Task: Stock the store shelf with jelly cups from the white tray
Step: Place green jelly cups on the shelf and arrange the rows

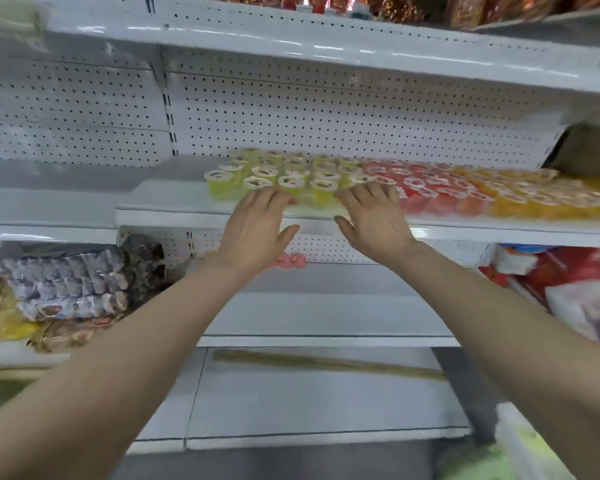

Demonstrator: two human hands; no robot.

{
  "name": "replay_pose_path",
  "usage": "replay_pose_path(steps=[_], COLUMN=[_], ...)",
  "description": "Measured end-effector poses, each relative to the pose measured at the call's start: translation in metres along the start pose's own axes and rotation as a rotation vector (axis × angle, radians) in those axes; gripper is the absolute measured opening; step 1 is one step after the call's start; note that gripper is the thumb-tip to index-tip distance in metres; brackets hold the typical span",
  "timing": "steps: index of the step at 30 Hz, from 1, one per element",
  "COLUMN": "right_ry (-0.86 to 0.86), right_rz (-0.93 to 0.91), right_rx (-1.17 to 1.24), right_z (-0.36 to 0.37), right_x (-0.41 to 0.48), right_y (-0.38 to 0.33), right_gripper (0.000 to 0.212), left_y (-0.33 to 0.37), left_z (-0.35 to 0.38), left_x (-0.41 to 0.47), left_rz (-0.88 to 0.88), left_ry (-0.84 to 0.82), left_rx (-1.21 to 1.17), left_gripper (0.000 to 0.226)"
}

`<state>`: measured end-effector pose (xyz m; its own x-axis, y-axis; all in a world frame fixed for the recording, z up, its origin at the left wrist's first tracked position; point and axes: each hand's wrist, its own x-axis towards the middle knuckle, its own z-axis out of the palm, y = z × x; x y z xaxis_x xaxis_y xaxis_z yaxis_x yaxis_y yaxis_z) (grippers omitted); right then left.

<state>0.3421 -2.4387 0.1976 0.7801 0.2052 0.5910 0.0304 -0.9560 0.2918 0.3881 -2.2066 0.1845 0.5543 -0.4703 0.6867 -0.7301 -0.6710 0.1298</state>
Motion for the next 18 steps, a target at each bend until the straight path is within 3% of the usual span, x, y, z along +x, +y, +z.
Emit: replay_pose_path(steps=[9,18], right_ry=[-0.118,-0.208], right_rz=[0.14,0.345], right_rx=[-0.11,-0.17], right_z=[-0.044,-0.053], right_x=[-0.169,-0.327], right_y=[0.079,0.2], right_gripper=[0.043,0.044], left_y=[0.141,0.314], left_z=[0.051,0.153], left_x=[-0.012,-0.001], left_rz=[0.177,0.353], left_ry=[-0.123,-0.252], left_rx=[-0.169,-0.343], left_gripper=[0.044,0.044])
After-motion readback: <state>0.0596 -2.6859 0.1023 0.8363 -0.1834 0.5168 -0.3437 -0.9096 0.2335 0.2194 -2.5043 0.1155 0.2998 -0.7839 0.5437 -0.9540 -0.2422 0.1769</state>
